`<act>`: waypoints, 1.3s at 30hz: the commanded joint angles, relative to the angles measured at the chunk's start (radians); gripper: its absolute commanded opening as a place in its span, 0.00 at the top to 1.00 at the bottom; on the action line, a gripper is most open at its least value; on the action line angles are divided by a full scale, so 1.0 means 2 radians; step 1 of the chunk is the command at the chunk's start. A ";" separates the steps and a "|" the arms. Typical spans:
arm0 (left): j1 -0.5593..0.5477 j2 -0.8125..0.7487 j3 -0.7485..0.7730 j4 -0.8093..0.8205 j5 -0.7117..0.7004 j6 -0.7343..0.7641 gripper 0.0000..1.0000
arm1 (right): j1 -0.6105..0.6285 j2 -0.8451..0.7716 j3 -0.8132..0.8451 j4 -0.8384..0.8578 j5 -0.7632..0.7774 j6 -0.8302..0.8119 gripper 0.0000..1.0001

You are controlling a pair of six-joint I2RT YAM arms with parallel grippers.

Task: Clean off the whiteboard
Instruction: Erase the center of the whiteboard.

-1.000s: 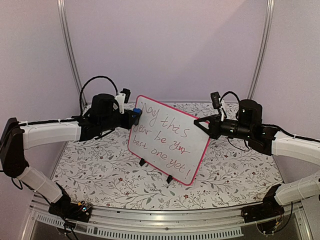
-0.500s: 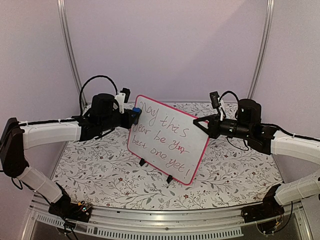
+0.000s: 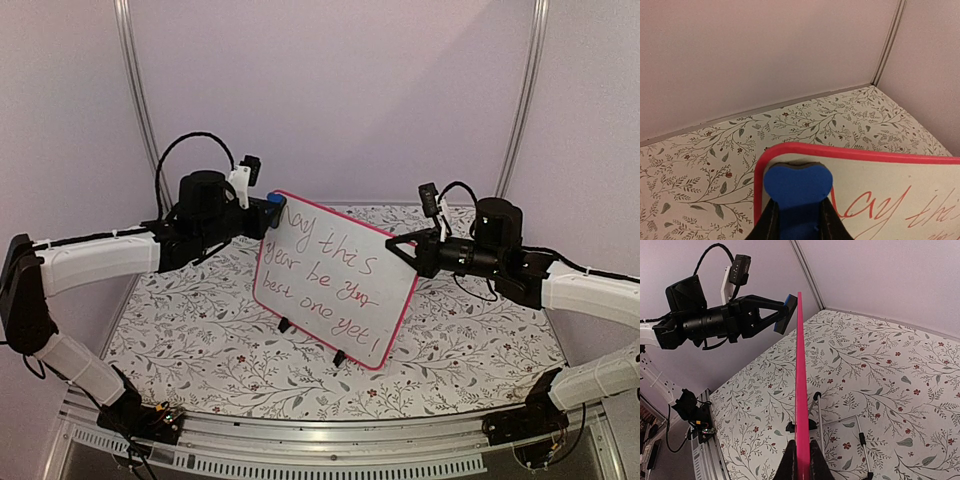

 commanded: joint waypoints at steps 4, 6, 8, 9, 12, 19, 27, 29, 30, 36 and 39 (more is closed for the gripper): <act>-0.006 0.005 -0.003 0.004 -0.013 -0.009 0.84 | 0.016 0.012 -0.001 -0.045 -0.040 -0.031 1.00; -0.006 0.003 -0.018 0.005 -0.016 -0.014 0.84 | 0.016 0.012 -0.001 -0.045 -0.040 -0.031 1.00; -0.006 0.001 -0.031 0.009 -0.018 -0.020 0.84 | 0.015 0.012 -0.001 -0.045 -0.040 -0.031 1.00; -0.006 0.001 -0.036 0.011 -0.016 -0.022 0.84 | 0.016 0.013 -0.001 -0.045 -0.041 -0.031 1.00; -0.006 0.001 -0.047 0.015 -0.017 -0.028 0.84 | 0.016 0.014 0.000 -0.045 -0.042 -0.031 1.00; -0.006 0.010 -0.060 0.017 -0.020 -0.038 0.85 | 0.017 0.014 0.000 -0.046 -0.040 -0.031 1.00; -0.006 0.008 -0.086 0.034 -0.015 -0.056 0.85 | 0.017 0.016 0.000 -0.045 -0.042 -0.031 1.00; -0.006 0.007 -0.091 0.036 -0.013 -0.059 0.85 | 0.017 0.017 0.000 -0.045 -0.042 -0.032 1.00; -0.006 0.007 -0.093 0.037 -0.013 -0.060 0.85 | 0.016 0.017 0.000 -0.045 -0.042 -0.032 1.00; -0.006 0.006 -0.102 0.042 -0.006 -0.069 0.86 | 0.017 0.017 0.000 -0.045 -0.043 -0.032 1.00; -0.006 0.004 -0.102 0.045 -0.004 -0.069 0.86 | 0.017 0.018 0.000 -0.045 -0.042 -0.032 1.00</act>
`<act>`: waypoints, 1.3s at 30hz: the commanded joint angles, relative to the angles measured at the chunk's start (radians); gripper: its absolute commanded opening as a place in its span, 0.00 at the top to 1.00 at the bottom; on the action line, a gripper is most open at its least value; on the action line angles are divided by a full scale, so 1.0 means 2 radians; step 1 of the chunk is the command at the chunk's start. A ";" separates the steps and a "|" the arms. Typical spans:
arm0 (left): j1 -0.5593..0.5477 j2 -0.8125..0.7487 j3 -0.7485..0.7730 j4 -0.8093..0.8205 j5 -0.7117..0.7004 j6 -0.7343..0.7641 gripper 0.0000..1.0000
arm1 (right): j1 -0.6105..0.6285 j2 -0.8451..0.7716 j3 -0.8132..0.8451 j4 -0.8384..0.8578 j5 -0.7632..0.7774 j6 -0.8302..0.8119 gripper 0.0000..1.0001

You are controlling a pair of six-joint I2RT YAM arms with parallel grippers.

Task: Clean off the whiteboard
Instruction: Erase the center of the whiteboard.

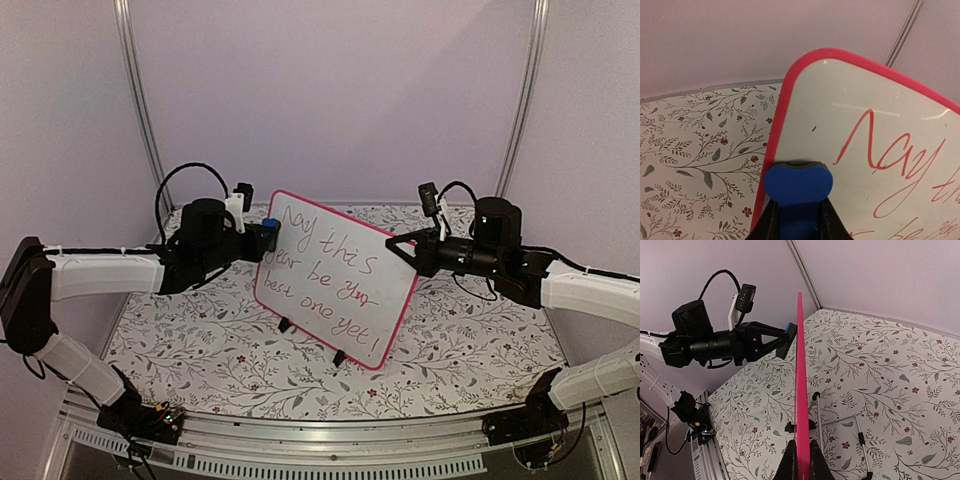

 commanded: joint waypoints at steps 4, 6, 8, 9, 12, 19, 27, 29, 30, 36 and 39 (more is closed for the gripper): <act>-0.005 -0.002 -0.013 -0.018 0.013 -0.009 0.86 | 0.016 0.015 -0.002 -0.043 -0.048 -0.036 1.00; -0.005 -0.006 -0.017 -0.014 0.014 -0.015 0.86 | 0.016 0.015 -0.002 -0.043 -0.047 -0.036 1.00; -0.006 -0.009 -0.023 -0.010 0.015 -0.018 0.86 | 0.016 0.014 -0.002 -0.043 -0.047 -0.037 1.00; -0.005 -0.010 -0.024 -0.011 0.016 -0.019 0.86 | 0.016 0.014 -0.002 -0.043 -0.047 -0.036 1.00; -0.006 -0.012 -0.029 -0.013 0.015 -0.022 0.86 | 0.016 0.014 -0.002 -0.043 -0.047 -0.036 1.00; -0.006 -0.021 -0.036 -0.009 0.012 -0.023 0.86 | 0.016 0.014 -0.002 -0.043 -0.048 -0.036 1.00; -0.006 -0.009 0.004 -0.014 0.013 -0.009 0.86 | 0.017 0.014 -0.002 -0.043 -0.048 -0.037 1.00; -0.006 -0.005 0.013 -0.015 0.015 -0.006 0.86 | 0.017 0.014 -0.002 -0.042 -0.048 -0.037 1.00; -0.006 -0.004 0.019 -0.016 0.016 -0.005 0.86 | 0.017 0.014 -0.002 -0.043 -0.048 -0.037 1.00; -0.006 0.003 0.044 -0.018 0.018 0.002 0.86 | 0.018 0.015 -0.002 -0.043 -0.049 -0.036 1.00; -0.006 0.007 0.056 -0.023 0.017 0.007 0.86 | 0.019 0.015 -0.002 -0.043 -0.049 -0.037 1.00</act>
